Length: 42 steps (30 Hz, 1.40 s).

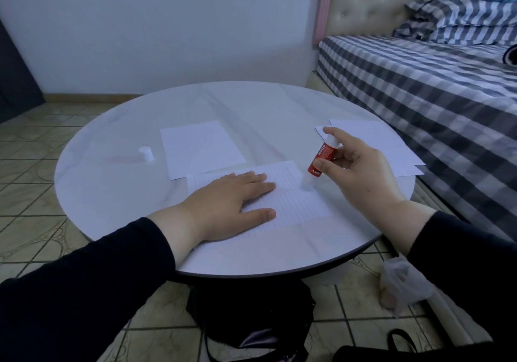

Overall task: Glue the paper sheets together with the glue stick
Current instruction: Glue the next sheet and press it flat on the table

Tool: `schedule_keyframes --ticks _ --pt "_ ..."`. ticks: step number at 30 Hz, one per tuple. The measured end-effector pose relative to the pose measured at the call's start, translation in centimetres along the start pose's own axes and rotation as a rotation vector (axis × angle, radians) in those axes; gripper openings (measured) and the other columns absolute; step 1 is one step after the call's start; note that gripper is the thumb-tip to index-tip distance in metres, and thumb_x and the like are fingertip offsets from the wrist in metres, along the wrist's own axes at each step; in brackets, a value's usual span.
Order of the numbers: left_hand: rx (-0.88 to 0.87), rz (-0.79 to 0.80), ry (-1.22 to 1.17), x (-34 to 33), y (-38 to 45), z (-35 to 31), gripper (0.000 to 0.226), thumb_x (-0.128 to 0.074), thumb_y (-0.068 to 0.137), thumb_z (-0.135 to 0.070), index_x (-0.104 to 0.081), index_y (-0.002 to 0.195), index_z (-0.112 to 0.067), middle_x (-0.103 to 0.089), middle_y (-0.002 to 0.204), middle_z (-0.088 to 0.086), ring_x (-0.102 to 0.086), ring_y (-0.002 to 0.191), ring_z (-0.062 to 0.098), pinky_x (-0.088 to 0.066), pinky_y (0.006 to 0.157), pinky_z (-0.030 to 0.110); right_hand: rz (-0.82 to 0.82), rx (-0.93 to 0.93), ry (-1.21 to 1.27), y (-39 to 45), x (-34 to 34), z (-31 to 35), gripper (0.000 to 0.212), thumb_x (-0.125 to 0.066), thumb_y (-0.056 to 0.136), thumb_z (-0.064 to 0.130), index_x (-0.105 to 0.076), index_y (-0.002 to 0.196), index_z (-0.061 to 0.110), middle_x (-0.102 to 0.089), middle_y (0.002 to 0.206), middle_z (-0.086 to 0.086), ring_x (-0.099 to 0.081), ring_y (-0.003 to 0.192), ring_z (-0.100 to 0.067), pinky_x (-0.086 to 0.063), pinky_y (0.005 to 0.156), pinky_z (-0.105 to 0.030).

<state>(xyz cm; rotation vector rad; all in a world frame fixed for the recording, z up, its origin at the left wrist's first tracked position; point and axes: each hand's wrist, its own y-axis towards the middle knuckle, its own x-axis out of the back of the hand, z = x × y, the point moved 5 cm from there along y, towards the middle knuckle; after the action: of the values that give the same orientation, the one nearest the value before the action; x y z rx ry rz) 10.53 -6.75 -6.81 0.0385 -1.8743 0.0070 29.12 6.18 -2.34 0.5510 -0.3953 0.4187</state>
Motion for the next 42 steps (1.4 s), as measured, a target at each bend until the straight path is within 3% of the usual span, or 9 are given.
schedule_keyframes --ticks 6,17,22,28,30,34,37,39,42 --pt "-0.003 -0.003 -0.004 0.0 0.2 0.0 0.063 -0.039 0.089 -0.069 -0.028 0.147 -0.047 -0.017 0.157 -0.024 -0.006 0.145 -0.005 -0.002 0.12 0.024 0.068 0.032 -0.121 -1.1 -0.3 0.2 0.051 -0.073 0.084 0.021 -0.054 0.129 0.037 -0.067 0.091 0.009 -0.064 0.086 -0.004 -0.038 0.076 0.001" --pt "0.001 -0.002 -0.005 0.0 0.1 -0.1 0.064 -0.04 0.089 -0.068 -0.03 0.147 -0.045 -0.018 0.157 -0.023 -0.007 0.145 -0.004 -0.003 0.12 0.024 0.093 0.075 -0.184 -2.6 -0.1 1.2 0.052 -0.071 0.085 0.022 -0.052 0.131 0.038 -0.065 0.089 0.017 -0.063 0.086 0.002 -0.04 0.079 -0.001" --pt "0.017 -0.009 -0.018 0.1 -0.1 -0.2 0.063 -0.042 0.089 -0.067 -0.031 0.147 -0.046 -0.019 0.157 -0.024 -0.007 0.145 -0.005 -0.005 0.121 0.027 0.017 0.027 -0.164 -2.4 1.2 0.7 0.052 -0.072 0.085 0.021 -0.053 0.13 0.038 -0.067 0.092 0.01 -0.064 0.089 -0.003 -0.036 0.075 0.004" --pt "0.048 -0.016 -0.037 0.1 -0.2 -0.7 0.062 -0.044 0.09 -0.065 -0.031 0.147 -0.043 -0.02 0.158 -0.02 -0.008 0.145 -0.004 -0.004 0.121 0.027 0.101 0.104 -0.24 -3.8 0.9 1.5 0.052 -0.071 0.086 0.02 -0.052 0.131 0.037 -0.065 0.091 0.018 -0.063 0.085 0.007 -0.036 0.076 0.006" --pt "0.095 -0.012 -0.033 0.1 -0.3 -1.3 0.063 -0.042 0.092 -0.063 -0.029 0.149 -0.04 -0.017 0.16 -0.016 -0.006 0.147 0.0 -0.002 0.12 0.026 0.053 0.066 -0.225 -3.2 1.6 0.9 0.051 -0.072 0.085 0.02 -0.053 0.13 0.036 -0.068 0.094 0.012 -0.065 0.086 0.0 -0.038 0.078 0.003" --pt "0.267 0.026 -0.009 -0.5 0.2 -3.4 0.057 -0.029 0.101 -0.046 -0.021 0.153 -0.023 -0.007 0.163 0.0 -0.002 0.149 0.016 -0.002 0.12 0.038 -0.135 -0.005 -0.019 -1.7 4.1 0.6 0.048 -0.073 0.083 0.021 -0.057 0.124 0.04 -0.07 0.09 0.007 -0.067 0.083 -0.014 -0.052 0.086 -0.026" --pt "0.371 0.05 -0.126 -0.6 0.3 -4.6 0.055 -0.033 0.099 -0.024 -0.017 0.151 -0.014 0.009 0.161 0.015 0.004 0.148 0.032 -0.01 0.119 0.044 -0.184 -0.009 -0.001 -1.2 4.9 0.7 0.046 -0.073 0.084 0.022 -0.057 0.123 0.041 -0.07 0.089 0.006 -0.067 0.082 -0.012 -0.051 0.084 -0.025" --pt "0.321 0.007 -0.211 0.6 0.1 -4.8 0.066 -0.04 0.095 -0.019 -0.012 0.154 -0.021 0.017 0.161 0.01 0.009 0.149 0.027 -0.009 0.119 0.041 -0.162 -0.037 -0.007 -1.1 4.7 0.0 0.045 -0.073 0.083 0.024 -0.057 0.121 0.043 -0.071 0.089 0.005 -0.068 0.083 -0.014 -0.053 0.085 -0.03" --pt "0.169 0.084 -0.114 2.1 0.4 -4.7 0.065 -0.055 0.091 -0.029 -0.027 0.15 -0.035 0.001 0.163 -0.006 0.002 0.149 0.01 -0.002 0.119 0.032 -0.151 -0.095 0.014 -0.9 4.2 -1.8 0.046 -0.073 0.083 0.026 -0.056 0.122 0.042 -0.072 0.089 0.003 -0.068 0.088 -0.018 -0.053 0.084 -0.033"
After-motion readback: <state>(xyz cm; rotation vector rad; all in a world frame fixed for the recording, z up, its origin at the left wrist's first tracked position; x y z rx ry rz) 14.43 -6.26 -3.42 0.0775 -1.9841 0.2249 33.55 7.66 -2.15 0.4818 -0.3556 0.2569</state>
